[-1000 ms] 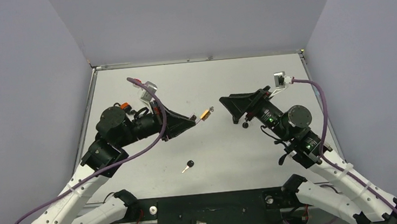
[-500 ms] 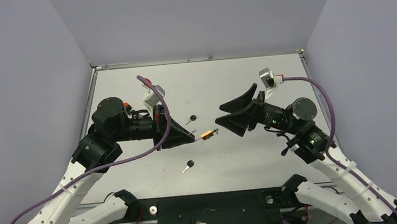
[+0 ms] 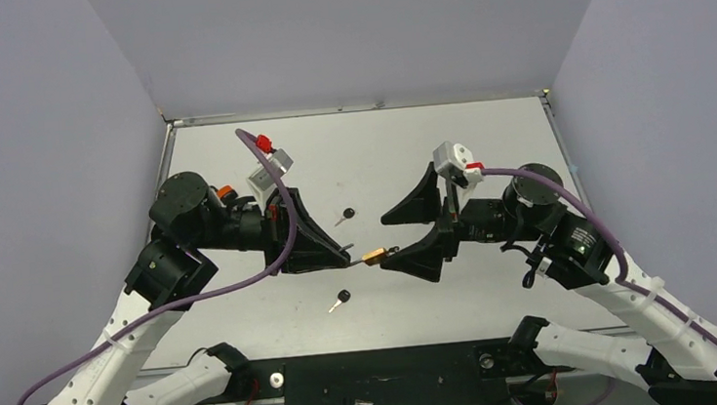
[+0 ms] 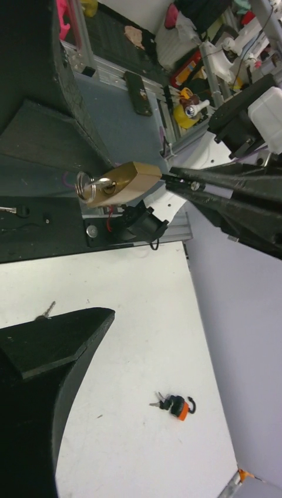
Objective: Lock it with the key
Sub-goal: Lock the lock.
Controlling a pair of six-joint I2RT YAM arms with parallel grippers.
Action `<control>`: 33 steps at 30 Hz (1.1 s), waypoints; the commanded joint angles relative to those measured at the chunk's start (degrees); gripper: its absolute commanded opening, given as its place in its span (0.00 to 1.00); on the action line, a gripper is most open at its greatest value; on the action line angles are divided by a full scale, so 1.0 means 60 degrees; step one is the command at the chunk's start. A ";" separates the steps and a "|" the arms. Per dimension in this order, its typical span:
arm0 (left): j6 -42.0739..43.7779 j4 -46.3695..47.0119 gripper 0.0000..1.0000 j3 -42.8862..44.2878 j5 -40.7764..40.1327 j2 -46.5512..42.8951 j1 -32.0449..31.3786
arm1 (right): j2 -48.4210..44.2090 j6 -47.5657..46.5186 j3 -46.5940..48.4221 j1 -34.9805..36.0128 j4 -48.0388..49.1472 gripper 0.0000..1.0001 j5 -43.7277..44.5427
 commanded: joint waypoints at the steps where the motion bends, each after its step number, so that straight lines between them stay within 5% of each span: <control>1: -0.0485 0.1088 0.00 0.0437 0.0438 -0.0140 0.0053 | 0.0375 -0.1055 0.0670 0.0191 -0.0805 0.75 0.0035; 8: -0.0367 0.0877 0.00 0.0485 0.0462 -0.0017 0.0061 | 0.0582 -0.1227 0.1064 0.1016 -0.1090 0.60 0.0401; 17: -0.0708 0.1244 0.00 0.0419 0.0574 -0.0028 0.0049 | 0.0251 -0.1832 0.1329 0.1443 -0.1788 0.68 0.1102; 33: -0.0899 0.1380 0.00 0.0290 0.0617 -0.0014 0.0051 | 0.0759 -0.1839 0.1904 0.2031 -0.1489 0.63 0.0931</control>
